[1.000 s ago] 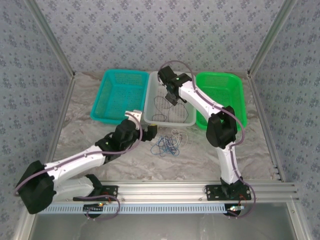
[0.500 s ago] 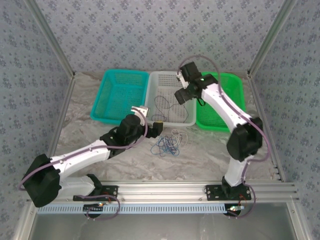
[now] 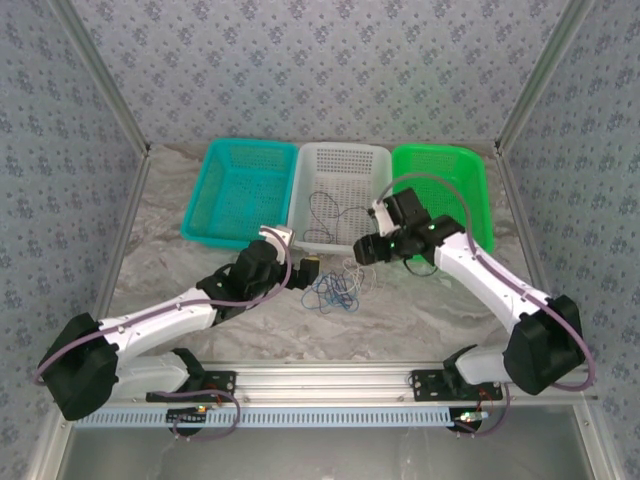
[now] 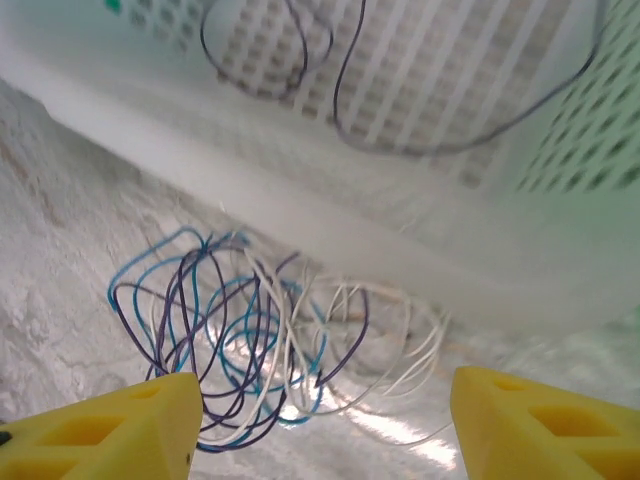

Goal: Untangle the cables

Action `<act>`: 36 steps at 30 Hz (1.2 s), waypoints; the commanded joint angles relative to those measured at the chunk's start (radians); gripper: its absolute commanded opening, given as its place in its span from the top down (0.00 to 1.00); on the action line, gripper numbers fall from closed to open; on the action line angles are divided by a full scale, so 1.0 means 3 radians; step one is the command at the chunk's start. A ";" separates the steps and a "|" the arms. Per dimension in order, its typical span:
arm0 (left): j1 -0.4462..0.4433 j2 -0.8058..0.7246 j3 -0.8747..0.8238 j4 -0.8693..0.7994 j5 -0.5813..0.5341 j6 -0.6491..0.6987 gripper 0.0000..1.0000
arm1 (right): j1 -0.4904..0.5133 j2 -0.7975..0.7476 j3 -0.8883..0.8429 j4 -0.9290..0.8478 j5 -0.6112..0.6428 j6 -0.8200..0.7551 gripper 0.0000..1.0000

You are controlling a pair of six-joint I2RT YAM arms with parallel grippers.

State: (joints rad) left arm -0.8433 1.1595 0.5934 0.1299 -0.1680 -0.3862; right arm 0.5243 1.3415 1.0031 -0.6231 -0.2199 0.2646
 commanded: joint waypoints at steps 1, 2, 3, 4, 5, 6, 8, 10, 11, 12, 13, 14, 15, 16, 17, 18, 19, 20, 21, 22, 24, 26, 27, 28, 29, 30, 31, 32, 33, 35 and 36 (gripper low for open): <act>0.0019 -0.0027 0.0011 0.0029 0.0014 0.0019 0.00 | 0.0105 0.0013 -0.0137 0.0374 -0.0180 0.0399 0.32; 0.0017 -0.0019 0.0007 0.0037 0.0022 0.0011 0.01 | 0.0134 0.0058 -0.0165 0.0432 -0.0194 0.0450 0.32; 0.0015 -0.0011 0.0011 0.0039 0.0030 0.0009 0.01 | 0.0154 0.0100 -0.0195 0.0507 -0.0231 0.0492 0.32; 0.0017 -0.0005 0.0006 0.0037 0.0038 0.0001 0.01 | 0.0174 0.0132 -0.0216 0.0556 -0.0251 0.0519 0.33; 0.0018 -0.0004 0.0002 0.0037 0.0042 -0.0006 0.00 | 0.0194 0.0172 -0.0224 0.0600 -0.0243 0.0538 0.33; 0.0018 -0.0008 -0.0009 0.0037 0.0039 -0.0011 0.01 | 0.0213 0.0210 -0.0233 0.0633 -0.0222 0.0549 0.35; 0.0015 -0.0020 -0.0023 0.0034 0.0026 -0.0018 0.01 | 0.0222 0.0272 -0.0240 0.0704 -0.0235 0.0580 0.41; 0.0014 -0.0043 -0.0030 0.0022 0.0005 -0.0018 0.01 | 0.0250 0.0317 -0.0249 0.0742 -0.0262 0.0592 0.43; 0.0014 -0.0055 -0.0035 0.0017 -0.0012 -0.0016 0.01 | 0.0261 0.0345 -0.0254 0.0731 -0.0241 0.0586 0.45; 0.0016 -0.0070 -0.0038 0.0017 -0.0023 -0.0015 0.01 | 0.0271 0.0364 -0.0267 0.0732 -0.0217 0.0581 0.49; 0.0016 -0.0081 -0.0040 0.0017 -0.0034 -0.0013 0.01 | 0.0272 0.0366 -0.0285 0.0736 -0.0201 0.0585 0.53; 0.0013 -0.0086 -0.0040 0.0017 -0.0040 -0.0008 0.00 | 0.0272 0.0366 -0.0306 0.0750 -0.0203 0.0597 0.59; 0.0014 -0.0095 -0.0040 0.0017 -0.0046 -0.0002 0.01 | 0.0272 0.0344 -0.0328 0.0765 -0.0205 0.0610 0.66; 0.0016 -0.0099 -0.0040 0.0017 -0.0048 0.0001 0.01 | 0.0276 0.0322 -0.0341 0.0784 -0.0212 0.0623 0.72; 0.0013 -0.0104 -0.0035 0.0011 -0.0047 0.0009 0.00 | 0.0286 0.0284 -0.0361 0.0804 -0.0225 0.0636 0.78; 0.0017 -0.0109 -0.0033 0.0007 -0.0048 0.0012 0.01 | 0.0292 0.0234 -0.0366 0.0810 -0.0228 0.0644 0.84; 0.0015 -0.0107 -0.0031 0.0002 -0.0045 0.0013 0.01 | 0.0297 0.0189 -0.0365 0.0804 -0.0240 0.0647 0.89; 0.0016 -0.0111 -0.0025 -0.0003 -0.0044 0.0014 0.01 | 0.0293 0.0125 -0.0363 0.0779 -0.0262 0.0654 0.95; 0.0015 -0.0116 -0.0020 -0.0003 -0.0032 0.0016 0.01 | 0.0288 0.0064 -0.0359 0.0769 -0.0314 0.0662 0.99; 0.0015 -0.0119 -0.0020 -0.0005 -0.0023 0.0020 0.01 | 0.0276 -0.0016 -0.0354 0.0763 -0.0380 0.0677 1.00; 0.0016 -0.0132 -0.0020 -0.0003 0.0002 0.0048 0.01 | 0.0245 -0.0198 -0.0333 0.0753 -0.0570 0.0712 1.00; 0.0016 -0.0151 -0.0020 -0.0003 0.0025 0.0088 0.01 | 0.0213 -0.0350 -0.0302 0.0747 -0.0801 0.0735 1.00; 0.0019 -0.0162 -0.0017 -0.0003 0.0039 0.0108 0.01 | 0.0199 -0.0432 -0.0285 0.0734 -0.0891 0.0743 1.00; 0.0015 -0.0176 -0.0011 0.0004 0.0062 0.0119 0.01 | 0.0182 -0.0509 -0.0266 0.0727 -0.0982 0.0756 1.00; 0.0014 -0.0188 -0.0006 0.0015 0.0091 0.0125 0.01 | 0.0162 -0.0563 -0.0260 0.0721 -0.1051 0.0785 1.00; 0.0018 -0.0202 -0.0004 0.0042 0.0145 0.0138 0.01 | 0.0129 -0.0627 -0.0260 0.0728 -0.1116 0.0841 1.00; 0.0016 -0.0222 -0.0009 0.0078 0.0195 0.0152 0.01 | 0.0101 -0.0686 -0.0263 0.0748 -0.1174 0.0890 1.00; 0.0018 -0.0238 -0.0018 0.0114 0.0244 0.0160 0.01 | 0.0077 -0.0735 -0.0279 0.0776 -0.1234 0.0947 1.00; 0.0016 -0.0259 -0.0031 0.0161 0.0303 0.0176 0.00 | 0.0056 -0.0790 -0.0297 0.0818 -0.1286 0.1014 1.00; 0.0012 -0.0295 -0.0054 0.0256 0.0432 0.0206 0.01 | 0.0019 -0.0899 -0.0344 0.0912 -0.1341 0.1135 1.00; 0.0013 -0.0308 -0.0068 0.0316 0.0519 0.0225 0.01 | 0.0007 -0.0949 -0.0374 0.0973 -0.1374 0.1187 1.00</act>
State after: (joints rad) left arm -0.8433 1.0950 0.5823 0.1547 -0.0925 -0.3489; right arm 0.5385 1.0950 0.8997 -0.3756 -0.5545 0.5491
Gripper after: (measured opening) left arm 0.994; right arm 0.065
